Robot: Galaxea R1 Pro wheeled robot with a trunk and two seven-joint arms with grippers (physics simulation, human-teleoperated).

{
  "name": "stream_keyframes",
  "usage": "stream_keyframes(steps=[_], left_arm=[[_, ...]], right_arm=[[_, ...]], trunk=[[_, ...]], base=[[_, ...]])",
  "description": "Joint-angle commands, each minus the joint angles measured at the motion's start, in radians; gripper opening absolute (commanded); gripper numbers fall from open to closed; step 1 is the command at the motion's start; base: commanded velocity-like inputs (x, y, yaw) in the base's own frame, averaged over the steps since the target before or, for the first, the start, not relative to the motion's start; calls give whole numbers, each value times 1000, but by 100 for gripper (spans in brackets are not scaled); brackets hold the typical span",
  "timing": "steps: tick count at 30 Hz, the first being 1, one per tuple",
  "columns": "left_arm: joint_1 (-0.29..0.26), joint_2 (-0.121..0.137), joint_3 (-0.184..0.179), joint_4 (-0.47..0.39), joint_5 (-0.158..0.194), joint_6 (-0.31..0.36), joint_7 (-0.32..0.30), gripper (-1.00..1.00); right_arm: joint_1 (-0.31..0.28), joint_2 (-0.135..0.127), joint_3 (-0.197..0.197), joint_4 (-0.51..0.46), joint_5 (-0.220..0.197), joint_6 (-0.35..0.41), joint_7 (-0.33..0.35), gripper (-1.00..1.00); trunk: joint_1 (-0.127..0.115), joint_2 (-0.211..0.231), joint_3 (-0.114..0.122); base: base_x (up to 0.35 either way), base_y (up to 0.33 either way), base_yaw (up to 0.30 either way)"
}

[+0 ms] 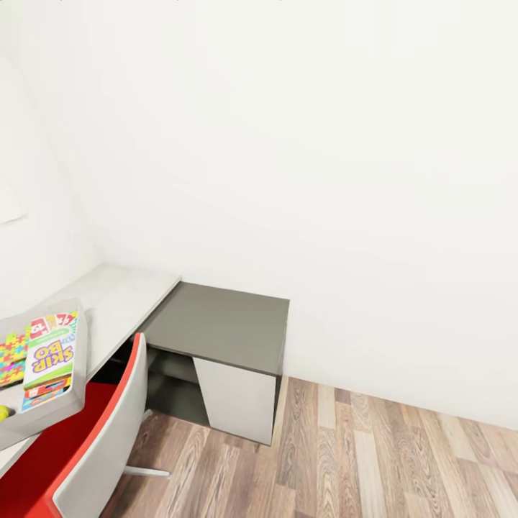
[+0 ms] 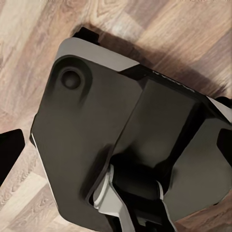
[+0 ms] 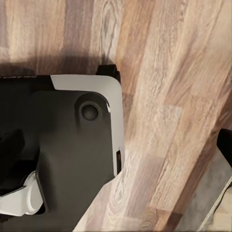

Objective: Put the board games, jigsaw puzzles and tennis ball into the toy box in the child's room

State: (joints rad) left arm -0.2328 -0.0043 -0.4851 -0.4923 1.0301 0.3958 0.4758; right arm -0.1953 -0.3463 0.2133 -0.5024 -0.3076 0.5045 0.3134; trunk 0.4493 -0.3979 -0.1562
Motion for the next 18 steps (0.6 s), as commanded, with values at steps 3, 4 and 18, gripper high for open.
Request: stream_keyframes(steps=[3,4,18], left_arm=[[-1,7,-9,3,7,-1,2,100],[-1,9,-9,4,7,-1,1,100],[8,39,-8,33,6,-17,-4,100]], right_arm=[[-1,9,4,7,-4,3,-9,100],[-1,11,4,9,-4,3,-11,100],[0,19,9,22,-3,9,-19,100]], trunk=[[1,-2,3],[1,-2,4],[1,-2,27]], base=[[0,0,-86],[0,0,-94],[0,0,-99]])
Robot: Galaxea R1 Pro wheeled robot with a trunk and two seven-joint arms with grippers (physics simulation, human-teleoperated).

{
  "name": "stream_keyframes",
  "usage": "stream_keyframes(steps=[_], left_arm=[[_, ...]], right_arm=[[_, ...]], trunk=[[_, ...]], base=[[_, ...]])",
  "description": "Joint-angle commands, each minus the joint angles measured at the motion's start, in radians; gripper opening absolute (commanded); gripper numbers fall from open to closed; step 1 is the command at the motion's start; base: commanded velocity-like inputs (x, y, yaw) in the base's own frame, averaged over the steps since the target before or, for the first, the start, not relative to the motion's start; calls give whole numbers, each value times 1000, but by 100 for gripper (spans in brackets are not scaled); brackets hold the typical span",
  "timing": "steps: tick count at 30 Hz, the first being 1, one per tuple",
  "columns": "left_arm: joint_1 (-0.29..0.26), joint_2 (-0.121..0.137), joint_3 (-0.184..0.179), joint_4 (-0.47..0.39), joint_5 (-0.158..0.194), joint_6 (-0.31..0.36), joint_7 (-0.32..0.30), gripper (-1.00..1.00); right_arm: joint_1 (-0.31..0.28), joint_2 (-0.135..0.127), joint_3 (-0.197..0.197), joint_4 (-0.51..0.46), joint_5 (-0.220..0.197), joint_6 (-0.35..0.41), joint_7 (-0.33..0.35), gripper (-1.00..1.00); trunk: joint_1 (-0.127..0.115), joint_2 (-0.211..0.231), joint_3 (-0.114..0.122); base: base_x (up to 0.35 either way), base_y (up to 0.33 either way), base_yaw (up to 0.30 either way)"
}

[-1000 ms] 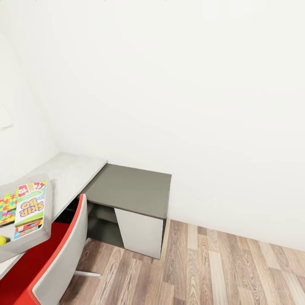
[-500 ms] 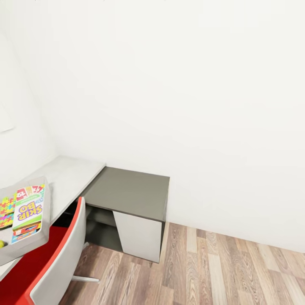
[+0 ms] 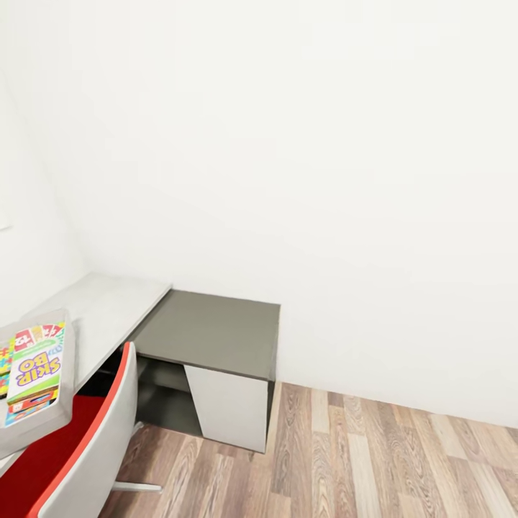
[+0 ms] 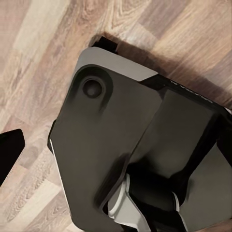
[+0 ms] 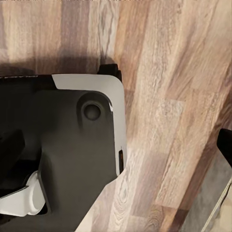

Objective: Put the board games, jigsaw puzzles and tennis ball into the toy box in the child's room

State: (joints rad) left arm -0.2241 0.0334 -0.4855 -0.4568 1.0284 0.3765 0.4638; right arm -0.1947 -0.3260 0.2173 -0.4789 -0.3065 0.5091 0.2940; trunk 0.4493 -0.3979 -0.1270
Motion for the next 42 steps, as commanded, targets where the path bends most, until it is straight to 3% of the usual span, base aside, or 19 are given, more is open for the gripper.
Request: stream_keyframes(steps=[1,11,19,25,31,42], left_arm=[[0,2,-8,14,8,-1,9,100],[31,7,-14,115,6,-8,12,100],[108,38,-16,158,6,-145,-32,100],[162,79,-15,178,8,-251,-121,100],[191,90,-14,230,10,-366,-209,100],[201,89,-12,262,13,-409,-241,100]], right_arm=[[-1,-1,7,9,-4,3,0,100],[0,0,9,44,-2,1,-1,100],[0,0,11,51,-1,0,-17,100],[4,3,11,58,0,-2,-24,100],[8,15,11,80,0,-4,-26,100],[10,20,10,93,1,-5,-27,100]], trunk=[[1,-2,-1],[1,-2,16],[1,-2,29],[1,-2,38],[1,-2,48],[1,-2,63]], base=[[0,0,-95],[0,0,-89],[0,0,-35],[0,0,-8],[0,0,-14],[0,0,-40]])
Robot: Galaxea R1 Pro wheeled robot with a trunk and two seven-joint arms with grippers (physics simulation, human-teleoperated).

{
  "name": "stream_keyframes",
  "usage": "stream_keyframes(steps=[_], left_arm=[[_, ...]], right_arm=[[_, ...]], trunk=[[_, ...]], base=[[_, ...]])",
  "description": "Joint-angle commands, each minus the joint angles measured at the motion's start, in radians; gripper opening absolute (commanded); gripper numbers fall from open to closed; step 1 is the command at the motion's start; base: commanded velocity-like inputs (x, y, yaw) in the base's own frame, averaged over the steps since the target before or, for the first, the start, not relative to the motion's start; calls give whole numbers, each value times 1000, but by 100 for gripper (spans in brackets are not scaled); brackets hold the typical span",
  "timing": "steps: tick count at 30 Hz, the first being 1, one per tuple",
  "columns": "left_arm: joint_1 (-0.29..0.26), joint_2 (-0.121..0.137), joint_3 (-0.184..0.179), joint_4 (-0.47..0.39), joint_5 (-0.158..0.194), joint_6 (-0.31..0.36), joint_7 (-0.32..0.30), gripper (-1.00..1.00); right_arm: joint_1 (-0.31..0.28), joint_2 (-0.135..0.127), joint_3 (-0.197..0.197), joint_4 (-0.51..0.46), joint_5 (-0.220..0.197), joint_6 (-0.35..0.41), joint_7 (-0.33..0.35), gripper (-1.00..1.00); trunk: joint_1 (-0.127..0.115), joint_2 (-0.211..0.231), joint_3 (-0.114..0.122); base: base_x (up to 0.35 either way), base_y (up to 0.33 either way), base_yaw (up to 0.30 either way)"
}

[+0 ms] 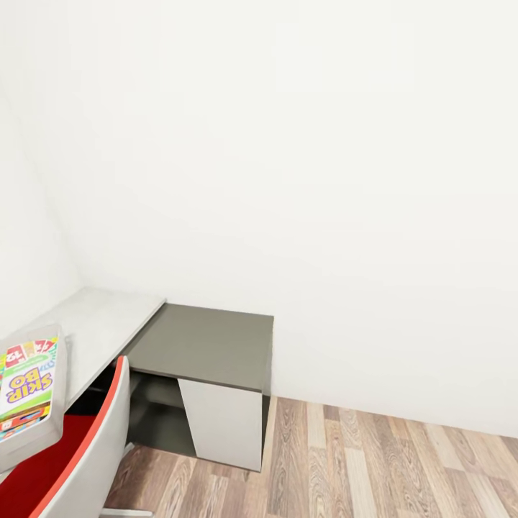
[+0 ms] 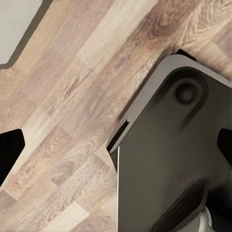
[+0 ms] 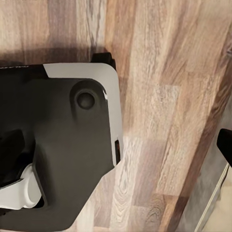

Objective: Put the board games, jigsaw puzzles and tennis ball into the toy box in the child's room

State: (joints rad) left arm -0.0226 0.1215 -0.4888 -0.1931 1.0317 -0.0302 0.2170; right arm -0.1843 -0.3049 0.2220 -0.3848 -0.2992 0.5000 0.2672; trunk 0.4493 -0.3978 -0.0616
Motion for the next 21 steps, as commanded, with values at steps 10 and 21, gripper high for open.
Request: stream_keyframes(steps=[10,21], left_arm=[[1,-12,-10,2,10,-7,2,100],[1,-15,-10,3,10,-8,1,100]], right_arm=[[6,-1,4,79,15,-45,0,100],[7,-1,3,227,19,-86,-1,100]], trunk=[[1,-2,1],[1,-2,1]], base=[[0,0,-9],[0,0,-1]])
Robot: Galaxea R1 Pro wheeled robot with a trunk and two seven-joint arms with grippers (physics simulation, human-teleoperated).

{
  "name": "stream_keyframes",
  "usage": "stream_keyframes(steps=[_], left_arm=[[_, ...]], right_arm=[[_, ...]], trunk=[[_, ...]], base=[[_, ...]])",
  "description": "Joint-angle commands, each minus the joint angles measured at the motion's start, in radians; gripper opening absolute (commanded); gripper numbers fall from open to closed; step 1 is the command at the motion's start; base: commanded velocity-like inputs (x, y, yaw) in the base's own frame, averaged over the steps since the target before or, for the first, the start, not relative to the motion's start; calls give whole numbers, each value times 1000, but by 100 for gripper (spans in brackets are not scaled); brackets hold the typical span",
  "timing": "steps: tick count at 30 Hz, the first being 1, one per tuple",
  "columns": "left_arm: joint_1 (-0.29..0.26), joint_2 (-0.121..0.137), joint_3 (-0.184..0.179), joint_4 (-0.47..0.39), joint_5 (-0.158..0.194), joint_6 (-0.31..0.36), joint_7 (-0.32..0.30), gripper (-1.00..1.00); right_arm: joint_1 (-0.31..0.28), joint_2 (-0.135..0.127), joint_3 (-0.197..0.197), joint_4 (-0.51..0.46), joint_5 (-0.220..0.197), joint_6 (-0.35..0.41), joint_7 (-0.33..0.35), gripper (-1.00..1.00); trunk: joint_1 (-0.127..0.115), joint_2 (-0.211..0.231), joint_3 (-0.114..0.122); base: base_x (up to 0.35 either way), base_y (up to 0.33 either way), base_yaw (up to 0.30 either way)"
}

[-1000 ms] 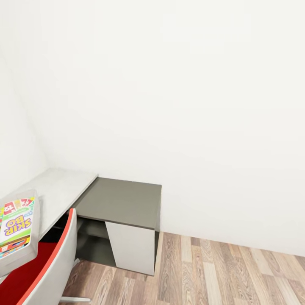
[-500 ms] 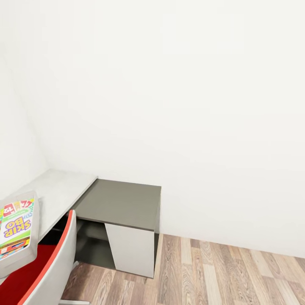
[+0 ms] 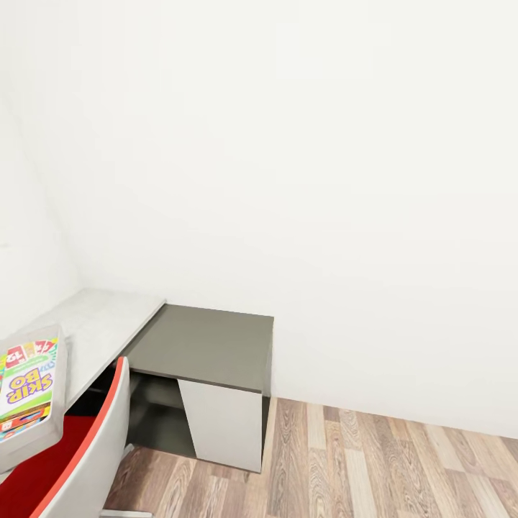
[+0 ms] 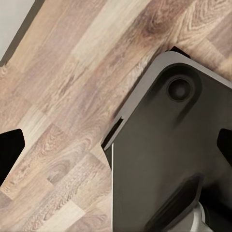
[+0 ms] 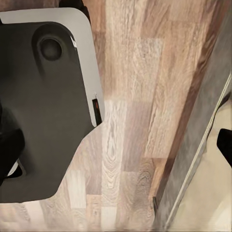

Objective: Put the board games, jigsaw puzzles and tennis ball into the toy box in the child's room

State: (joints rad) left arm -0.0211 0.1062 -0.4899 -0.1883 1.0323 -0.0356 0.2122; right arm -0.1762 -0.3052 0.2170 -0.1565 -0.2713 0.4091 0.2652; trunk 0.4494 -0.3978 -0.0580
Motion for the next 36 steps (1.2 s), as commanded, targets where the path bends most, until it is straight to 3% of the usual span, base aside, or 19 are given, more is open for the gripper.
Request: stream_keyframes(steps=[1,19,23,26,32,33,36], left_arm=[[0,1,-9,-2,9,-3,6,100],[0,0,-9,-2,9,-3,6,100],[0,0,-9,-2,9,-3,6,100],[0,0,-9,-2,9,-3,6,100],[0,0,-9,-2,9,-3,6,100],[0,0,-9,-2,9,-3,6,100],[0,0,-9,-2,9,-3,6,100]], right_arm=[[-1,-1,8,-2,-9,5,1,100],[1,-1,10,39,-7,-4,2,100],[1,10,8,39,-11,-4,2,100],[1,32,7,40,-12,-4,2,100],[0,149,6,40,-15,-5,2,100],[0,149,6,40,-15,-5,2,100],[1,215,5,40,-16,-5,2,100]], trunk=[[1,-2,-2],[1,-2,-2],[1,-2,-2],[1,-2,-2],[1,-2,-2],[1,-2,-2],[1,-2,-2]], base=[[0,0,0],[0,0,0],[0,0,0],[0,0,0],[0,0,0],[0,0,0],[0,0,0]])
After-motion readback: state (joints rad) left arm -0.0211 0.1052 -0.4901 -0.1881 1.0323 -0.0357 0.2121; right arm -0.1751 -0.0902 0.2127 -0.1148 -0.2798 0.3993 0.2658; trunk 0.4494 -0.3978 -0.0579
